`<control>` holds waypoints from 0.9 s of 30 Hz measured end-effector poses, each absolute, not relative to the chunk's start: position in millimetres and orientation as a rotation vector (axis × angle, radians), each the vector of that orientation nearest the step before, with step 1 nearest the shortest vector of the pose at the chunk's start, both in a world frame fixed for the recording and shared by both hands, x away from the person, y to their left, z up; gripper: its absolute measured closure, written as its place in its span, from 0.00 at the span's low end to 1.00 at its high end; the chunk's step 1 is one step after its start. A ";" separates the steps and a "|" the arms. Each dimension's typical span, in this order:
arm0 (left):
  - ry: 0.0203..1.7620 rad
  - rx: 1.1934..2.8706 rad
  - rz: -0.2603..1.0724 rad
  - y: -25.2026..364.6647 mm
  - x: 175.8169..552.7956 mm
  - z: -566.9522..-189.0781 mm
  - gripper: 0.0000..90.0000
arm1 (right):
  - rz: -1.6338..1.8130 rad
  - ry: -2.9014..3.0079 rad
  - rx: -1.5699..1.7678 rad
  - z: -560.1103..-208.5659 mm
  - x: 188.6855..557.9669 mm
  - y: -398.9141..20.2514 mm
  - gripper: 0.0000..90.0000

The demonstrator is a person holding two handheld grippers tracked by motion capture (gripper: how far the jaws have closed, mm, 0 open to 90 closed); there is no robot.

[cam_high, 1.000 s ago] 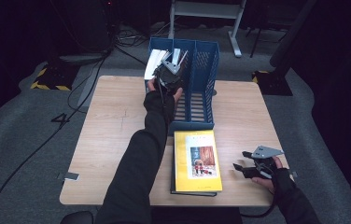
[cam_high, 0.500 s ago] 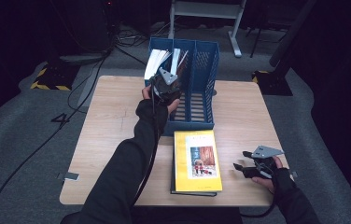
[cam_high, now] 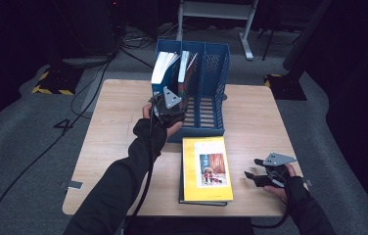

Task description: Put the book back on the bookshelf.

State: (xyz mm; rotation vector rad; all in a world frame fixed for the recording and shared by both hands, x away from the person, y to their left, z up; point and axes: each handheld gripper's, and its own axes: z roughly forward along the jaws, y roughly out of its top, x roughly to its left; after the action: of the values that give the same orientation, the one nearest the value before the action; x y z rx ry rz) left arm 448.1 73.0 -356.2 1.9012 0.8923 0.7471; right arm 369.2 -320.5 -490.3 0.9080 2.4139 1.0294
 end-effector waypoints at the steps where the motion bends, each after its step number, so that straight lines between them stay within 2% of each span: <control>1: 0.891 1.901 0.739 74.3 446.9 -357.5 0.51 | 1.029 2.415 0.905 -490.3 369.2 -320.4 0.36; 27: 0.731 2.110 0.590 116.7 405.2 -420.1 0.43 | 1.057 2.400 0.921 -478.8 365.8 -321.8 0.35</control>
State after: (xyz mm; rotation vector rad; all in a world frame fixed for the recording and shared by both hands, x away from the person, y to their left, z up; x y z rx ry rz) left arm 405.2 116.7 -420.1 2.1104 0.7314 0.5905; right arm 365.8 -321.8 -478.8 0.9208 2.3996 1.0570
